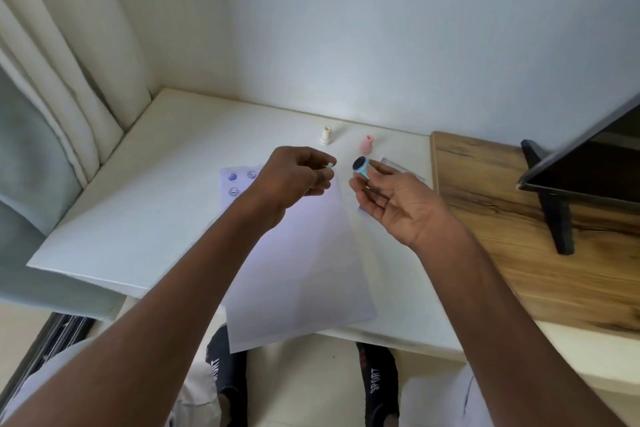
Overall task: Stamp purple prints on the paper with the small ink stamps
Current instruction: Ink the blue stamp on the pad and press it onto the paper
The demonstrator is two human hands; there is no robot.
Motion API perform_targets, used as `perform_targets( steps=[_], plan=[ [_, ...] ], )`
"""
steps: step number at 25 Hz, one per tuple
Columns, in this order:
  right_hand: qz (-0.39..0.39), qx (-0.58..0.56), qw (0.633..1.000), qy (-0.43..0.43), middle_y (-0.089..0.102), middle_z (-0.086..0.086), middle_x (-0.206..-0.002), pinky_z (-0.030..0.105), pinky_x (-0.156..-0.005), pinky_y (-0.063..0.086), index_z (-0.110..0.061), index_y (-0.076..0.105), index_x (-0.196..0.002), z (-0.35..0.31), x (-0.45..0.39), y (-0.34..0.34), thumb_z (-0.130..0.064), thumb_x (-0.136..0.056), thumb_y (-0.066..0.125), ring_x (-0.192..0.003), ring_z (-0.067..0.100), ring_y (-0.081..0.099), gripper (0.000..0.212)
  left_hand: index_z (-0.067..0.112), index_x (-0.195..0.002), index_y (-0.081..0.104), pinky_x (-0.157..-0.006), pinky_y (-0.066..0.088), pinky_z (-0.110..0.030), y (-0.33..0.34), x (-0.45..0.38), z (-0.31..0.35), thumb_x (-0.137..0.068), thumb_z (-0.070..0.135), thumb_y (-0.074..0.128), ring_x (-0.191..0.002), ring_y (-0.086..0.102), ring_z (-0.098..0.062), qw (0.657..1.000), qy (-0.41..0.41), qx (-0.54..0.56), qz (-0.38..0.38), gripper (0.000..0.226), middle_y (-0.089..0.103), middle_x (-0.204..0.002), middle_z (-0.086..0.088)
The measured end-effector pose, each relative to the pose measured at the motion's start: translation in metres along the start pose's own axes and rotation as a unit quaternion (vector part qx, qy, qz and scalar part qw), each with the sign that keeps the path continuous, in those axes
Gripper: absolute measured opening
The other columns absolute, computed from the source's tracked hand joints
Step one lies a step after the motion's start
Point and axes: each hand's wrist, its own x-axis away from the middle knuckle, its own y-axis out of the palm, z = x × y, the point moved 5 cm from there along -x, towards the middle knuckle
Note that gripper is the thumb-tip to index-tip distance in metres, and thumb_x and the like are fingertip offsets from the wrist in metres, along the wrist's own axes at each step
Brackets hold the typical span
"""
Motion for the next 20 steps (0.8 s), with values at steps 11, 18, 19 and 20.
perform_targets(
  steps=[11, 18, 19, 20],
  plan=[
    [0.030, 0.149, 0.980, -0.127, 0.077, 0.010, -0.113, 0.030, -0.082, 0.064, -0.010, 0.078, -0.114, -0.019, -0.005, 0.005, 0.006, -0.096, 0.064, -0.087, 0.022, 0.081, 0.027, -0.004, -0.114, 0.074, -0.097, 0.059, -0.038, 0.034, -0.014, -0.009, -0.088, -0.008, 0.072, -0.110, 0.072, -0.042, 0.982, -0.028, 0.185, 0.001, 0.026, 0.075, -0.112, -0.028],
    [0.052, 0.286, 0.929, -0.231, 0.080, 0.003, -0.100, 0.039, -0.087, 0.064, -0.013, 0.080, -0.112, -0.023, -0.003, 0.009, 0.001, -0.093, 0.072, -0.083, 0.017, 0.080, 0.025, -0.008, -0.111, 0.073, -0.081, 0.065, -0.030, 0.027, -0.014, -0.006, -0.082, -0.006, 0.080, -0.086, 0.076, -0.031, 0.991, 0.026, 0.129, 0.021, 0.030, 0.075, -0.104, -0.029],
    [0.051, 0.294, 0.925, -0.234, 0.080, 0.004, -0.099, 0.039, -0.087, 0.064, -0.013, 0.080, -0.112, -0.024, -0.004, 0.008, 0.000, -0.093, 0.072, -0.083, 0.017, 0.080, 0.025, -0.009, -0.109, 0.074, -0.077, 0.064, -0.028, 0.026, -0.014, -0.006, -0.081, -0.006, 0.080, -0.081, 0.075, -0.027, 0.992, 0.034, 0.122, 0.021, 0.029, 0.076, -0.101, -0.028],
    [0.048, 0.302, 0.923, -0.235, 0.080, 0.005, -0.098, 0.039, -0.087, 0.064, -0.012, 0.080, -0.112, -0.024, -0.005, 0.007, 0.000, -0.093, 0.072, -0.083, 0.017, 0.080, 0.024, -0.009, -0.107, 0.075, -0.074, 0.064, -0.026, 0.025, -0.015, -0.007, -0.081, -0.005, 0.081, -0.077, 0.076, -0.025, 0.992, 0.041, 0.115, 0.020, 0.027, 0.077, -0.098, -0.027]
  ],
)
